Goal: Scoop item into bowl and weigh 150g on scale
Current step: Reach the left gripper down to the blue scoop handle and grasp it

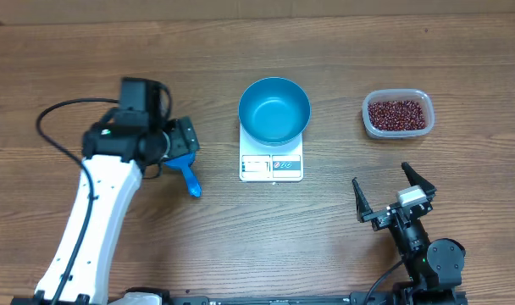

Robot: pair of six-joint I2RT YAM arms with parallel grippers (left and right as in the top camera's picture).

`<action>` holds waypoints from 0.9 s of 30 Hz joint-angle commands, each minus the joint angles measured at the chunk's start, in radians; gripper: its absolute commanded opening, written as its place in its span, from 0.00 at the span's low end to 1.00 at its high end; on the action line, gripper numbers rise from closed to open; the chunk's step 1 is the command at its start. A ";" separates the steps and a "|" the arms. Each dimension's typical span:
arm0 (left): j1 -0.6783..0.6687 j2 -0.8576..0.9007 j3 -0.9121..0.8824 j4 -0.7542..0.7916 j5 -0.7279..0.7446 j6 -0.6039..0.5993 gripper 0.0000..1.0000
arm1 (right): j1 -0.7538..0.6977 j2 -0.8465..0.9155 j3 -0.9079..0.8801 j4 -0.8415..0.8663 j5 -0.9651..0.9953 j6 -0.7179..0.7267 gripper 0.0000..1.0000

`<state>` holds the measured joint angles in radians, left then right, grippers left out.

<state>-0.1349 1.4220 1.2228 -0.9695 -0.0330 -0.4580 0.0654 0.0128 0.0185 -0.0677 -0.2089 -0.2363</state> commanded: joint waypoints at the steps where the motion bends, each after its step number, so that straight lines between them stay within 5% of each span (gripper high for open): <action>1: -0.061 0.041 0.011 -0.003 -0.071 -0.108 0.90 | -0.007 -0.010 -0.011 0.006 0.010 0.000 1.00; 17: -0.082 0.189 -0.073 0.014 0.008 -0.262 0.87 | -0.007 -0.010 -0.011 0.006 0.010 0.000 1.00; 21: -0.082 0.224 -0.076 0.024 0.011 -0.264 1.00 | -0.007 -0.010 -0.011 0.006 0.010 0.000 1.00; 27: -0.082 0.280 -0.076 0.013 0.016 -0.299 1.00 | -0.007 -0.010 -0.011 0.006 0.010 0.000 1.00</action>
<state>-0.2165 1.6730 1.1618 -0.9535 -0.0261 -0.7132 0.0650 0.0128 0.0185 -0.0677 -0.2089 -0.2367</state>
